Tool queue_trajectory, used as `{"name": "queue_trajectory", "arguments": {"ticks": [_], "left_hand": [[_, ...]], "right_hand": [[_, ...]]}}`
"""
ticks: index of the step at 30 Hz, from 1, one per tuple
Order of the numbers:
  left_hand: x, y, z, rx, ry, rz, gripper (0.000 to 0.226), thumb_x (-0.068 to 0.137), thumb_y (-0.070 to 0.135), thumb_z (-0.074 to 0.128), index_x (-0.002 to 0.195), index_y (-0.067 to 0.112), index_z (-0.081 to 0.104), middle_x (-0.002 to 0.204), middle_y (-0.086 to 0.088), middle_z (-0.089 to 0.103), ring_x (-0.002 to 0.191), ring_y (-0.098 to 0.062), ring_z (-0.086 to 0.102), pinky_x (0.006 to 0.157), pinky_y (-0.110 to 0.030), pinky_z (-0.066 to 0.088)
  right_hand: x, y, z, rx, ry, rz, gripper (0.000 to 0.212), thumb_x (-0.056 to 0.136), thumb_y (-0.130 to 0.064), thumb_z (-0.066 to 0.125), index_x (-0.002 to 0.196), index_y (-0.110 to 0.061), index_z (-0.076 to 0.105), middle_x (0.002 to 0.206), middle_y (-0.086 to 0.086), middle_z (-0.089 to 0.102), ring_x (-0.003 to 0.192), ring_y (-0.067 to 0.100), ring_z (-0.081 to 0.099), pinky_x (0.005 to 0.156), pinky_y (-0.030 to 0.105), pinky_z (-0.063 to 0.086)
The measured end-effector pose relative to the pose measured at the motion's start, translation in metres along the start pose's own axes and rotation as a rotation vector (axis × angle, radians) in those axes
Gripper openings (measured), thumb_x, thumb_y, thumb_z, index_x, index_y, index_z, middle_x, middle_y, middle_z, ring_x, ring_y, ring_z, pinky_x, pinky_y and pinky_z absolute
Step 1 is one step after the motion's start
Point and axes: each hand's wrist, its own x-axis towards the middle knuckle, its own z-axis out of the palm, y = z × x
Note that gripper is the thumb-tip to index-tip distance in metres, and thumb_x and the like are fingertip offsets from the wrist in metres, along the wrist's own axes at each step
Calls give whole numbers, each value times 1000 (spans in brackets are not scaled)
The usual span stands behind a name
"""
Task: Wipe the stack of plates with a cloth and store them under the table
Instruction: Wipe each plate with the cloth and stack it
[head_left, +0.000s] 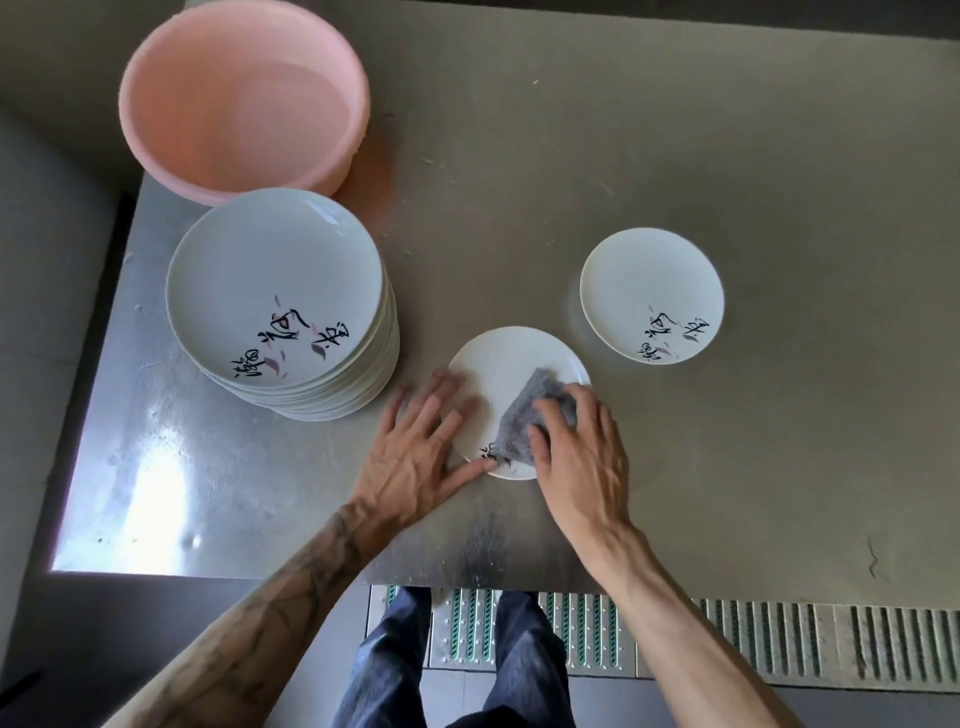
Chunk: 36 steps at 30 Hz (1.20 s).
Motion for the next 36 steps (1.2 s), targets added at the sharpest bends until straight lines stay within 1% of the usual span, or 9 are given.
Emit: {"name": "queue_trajectory", "arguments": {"ticks": [3, 8, 12, 15, 19, 25, 28, 32, 36], "left_hand": [[-2, -1, 2, 41, -41, -35, 83, 96, 79, 39, 156, 21, 44, 169, -1, 26, 156, -24, 26, 125, -52, 20], [-23, 11, 15, 53, 53, -52, 80, 93, 79, 48, 149, 22, 53, 156, -7, 47, 156, -28, 25, 126, -55, 14], [-16, -4, 14, 29, 67, 63, 72, 93, 73, 57, 138, 17, 62, 138, -16, 54, 153, -29, 32, 126, -56, 19], [-16, 10, 18, -4, 65, 3, 71, 92, 74, 58, 133, 16, 65, 136, -15, 50, 142, -29, 47, 124, -50, 23], [-20, 15, 16, 19, 69, -6, 61, 97, 72, 49, 129, 21, 61, 123, -8, 52, 124, -29, 55, 104, -49, 35], [-5, -3, 8, 54, 4, 10, 67, 100, 70, 45, 144, 22, 55, 166, -6, 33, 156, -19, 25, 124, -52, 22], [-16, 11, 11, 69, 5, -47, 68, 99, 72, 46, 145, 23, 55, 159, -6, 43, 149, -24, 37, 118, -52, 28], [-16, 8, 5, 89, 24, 44, 60, 101, 70, 41, 135, 24, 60, 134, -8, 54, 118, -30, 56, 99, -49, 40], [1, -9, 0, 108, -61, 76, 70, 98, 74, 43, 146, 24, 55, 162, -10, 39, 153, -26, 32, 120, -55, 29]], "right_hand": [[-18, -7, 6, -40, -12, 0, 29, 96, -35, 62, 124, -25, 61, 134, 5, 51, 114, 26, 52, 96, 39, 48], [-21, -4, 7, -13, 18, -49, 35, 94, -36, 63, 127, -24, 60, 133, 5, 53, 119, 27, 51, 103, 37, 43], [-3, 9, 0, -64, 25, -53, 38, 95, -32, 64, 131, -20, 61, 134, 9, 53, 124, 29, 50, 104, 40, 43], [-23, -10, 7, -50, 19, -14, 35, 92, -32, 67, 126, -23, 63, 124, 6, 55, 111, 26, 53, 94, 37, 43], [-21, -7, 7, 27, 7, -49, 32, 91, -31, 68, 122, -23, 65, 129, 6, 55, 112, 29, 54, 99, 41, 47], [-14, -5, 3, 36, 37, 2, 32, 92, -27, 70, 123, -20, 66, 129, 10, 54, 112, 31, 56, 100, 42, 48], [-31, -23, 12, 63, 36, 21, 32, 94, -28, 67, 124, -19, 67, 127, 9, 55, 108, 30, 58, 94, 42, 51], [-18, -10, 8, 125, 42, -15, 33, 91, -22, 71, 124, -17, 68, 129, 8, 55, 114, 27, 57, 98, 41, 51], [-16, 3, 6, 88, 83, -40, 33, 92, -24, 71, 124, -15, 68, 124, 9, 57, 111, 27, 56, 98, 40, 50]]}}
